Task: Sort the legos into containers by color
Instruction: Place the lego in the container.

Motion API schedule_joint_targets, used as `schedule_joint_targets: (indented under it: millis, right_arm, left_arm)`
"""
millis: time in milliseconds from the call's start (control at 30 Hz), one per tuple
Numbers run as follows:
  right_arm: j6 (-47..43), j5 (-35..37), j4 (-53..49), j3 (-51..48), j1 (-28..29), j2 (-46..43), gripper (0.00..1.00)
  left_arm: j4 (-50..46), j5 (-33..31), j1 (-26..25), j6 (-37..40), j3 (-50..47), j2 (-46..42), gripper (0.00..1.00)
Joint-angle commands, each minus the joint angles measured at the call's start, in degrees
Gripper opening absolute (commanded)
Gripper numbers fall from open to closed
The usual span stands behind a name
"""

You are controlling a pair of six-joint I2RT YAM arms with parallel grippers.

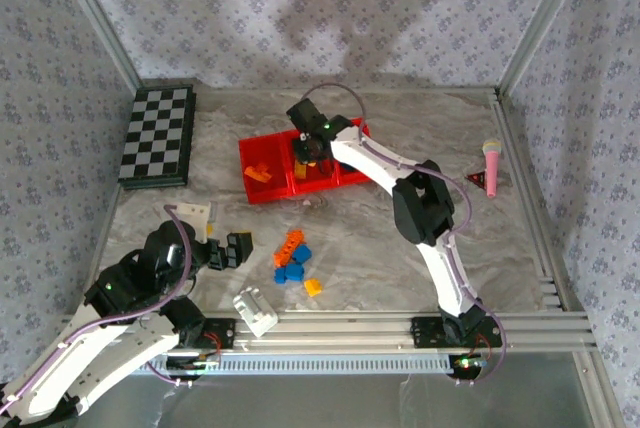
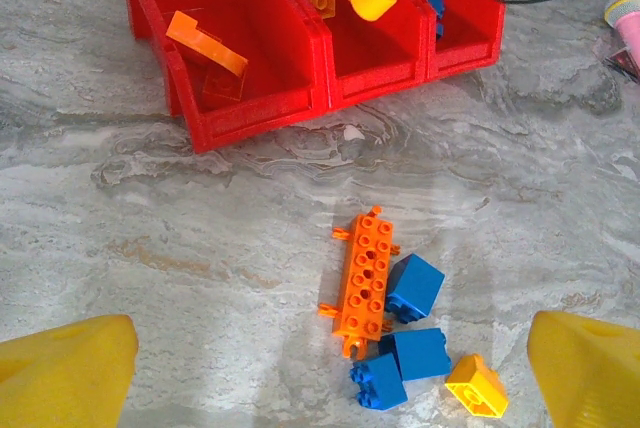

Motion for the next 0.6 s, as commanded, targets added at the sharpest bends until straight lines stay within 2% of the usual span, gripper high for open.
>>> schedule_joint_targets:
  millis: [0, 300, 567]
  right_arm:
    - [0.0, 0.4, -3.8, 2.2, 0.1, 0.6, 0.31]
    - [0.6, 0.6, -5.0, 0.9, 0.2, -0.7, 0.45]
    - [1.3, 2.0, -8.1, -2.0, 3.5, -7.8, 0.48]
  left_arm:
    - [0.3, -0.5, -0.6, -0.4, -0.2, 0.1, 1.0]
    - [0.2, -0.6, -0.6, -0.3, -0.1, 0.8, 1.0]
    - [0.2, -0.6, -0.6, -0.4, 0.0, 0.7, 1.0]
